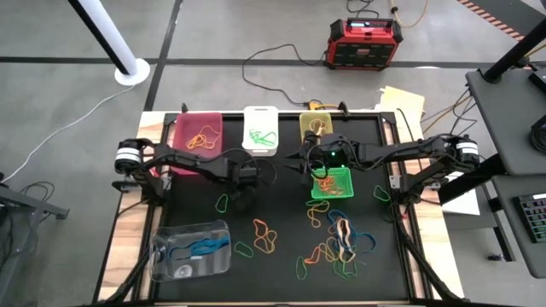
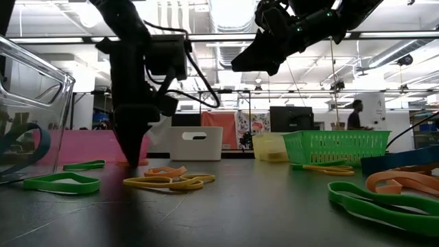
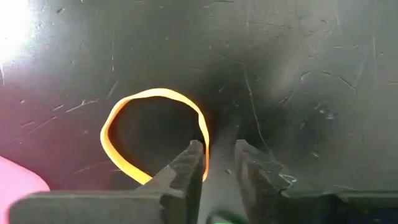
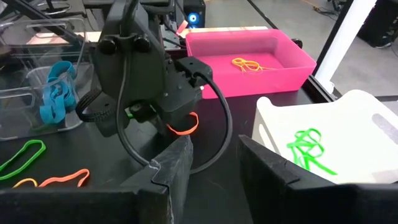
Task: Sort rubber bands into baskets
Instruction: Put the orange rubber band into the green bin
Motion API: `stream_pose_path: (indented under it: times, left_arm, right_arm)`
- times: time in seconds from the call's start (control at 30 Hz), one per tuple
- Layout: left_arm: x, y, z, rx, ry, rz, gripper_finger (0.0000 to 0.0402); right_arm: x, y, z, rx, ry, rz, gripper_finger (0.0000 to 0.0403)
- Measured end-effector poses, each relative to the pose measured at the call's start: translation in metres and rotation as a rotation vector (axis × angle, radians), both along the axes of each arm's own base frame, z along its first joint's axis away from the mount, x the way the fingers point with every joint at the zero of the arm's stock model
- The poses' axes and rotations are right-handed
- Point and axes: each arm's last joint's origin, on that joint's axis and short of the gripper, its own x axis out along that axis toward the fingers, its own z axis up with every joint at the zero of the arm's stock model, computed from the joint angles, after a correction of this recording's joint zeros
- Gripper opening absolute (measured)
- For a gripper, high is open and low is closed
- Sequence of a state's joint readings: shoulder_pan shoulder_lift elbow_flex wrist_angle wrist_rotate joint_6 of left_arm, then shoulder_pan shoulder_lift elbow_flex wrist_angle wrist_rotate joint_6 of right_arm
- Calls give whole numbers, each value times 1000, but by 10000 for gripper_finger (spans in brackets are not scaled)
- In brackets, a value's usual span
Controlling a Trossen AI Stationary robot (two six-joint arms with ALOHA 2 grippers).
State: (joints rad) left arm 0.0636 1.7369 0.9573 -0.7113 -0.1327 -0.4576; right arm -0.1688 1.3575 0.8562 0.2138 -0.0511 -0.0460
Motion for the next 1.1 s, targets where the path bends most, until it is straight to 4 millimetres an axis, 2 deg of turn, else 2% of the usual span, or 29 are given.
stream_pose_path:
  times: [0.2, 0.43, 0.67, 0.77, 0.9, 1.0, 1.1]
  left_arm:
    - [-2, 0, -5, -17, -2, -91, 9]
    - [-2, -5, 8, 2, -20, -256, 0]
    - [-9, -8, 53, 94, -193, -409, 0]
    - [-14, -8, 81, 121, -343, -453, 0]
    - [-19, -10, 108, 136, -518, -471, 0]
    - [-23, -10, 118, 144, -574, -470, 0]
    - [-24, -10, 119, 143, -579, -465, 0]
  right_arm:
    - [0, 0, 0, 0, 0, 0, 123]
    - [0, 0, 0, 1, 0, 1, 123]
    - [0, 5, -2, -41, 27, 43, 123]
    - [1, 14, -6, -98, 43, 95, 123]
    - [12, 30, -18, -182, 54, 166, 123]
    - [26, 39, -26, -261, 28, 160, 123]
    - [39, 41, -31, -324, 31, 132, 123]
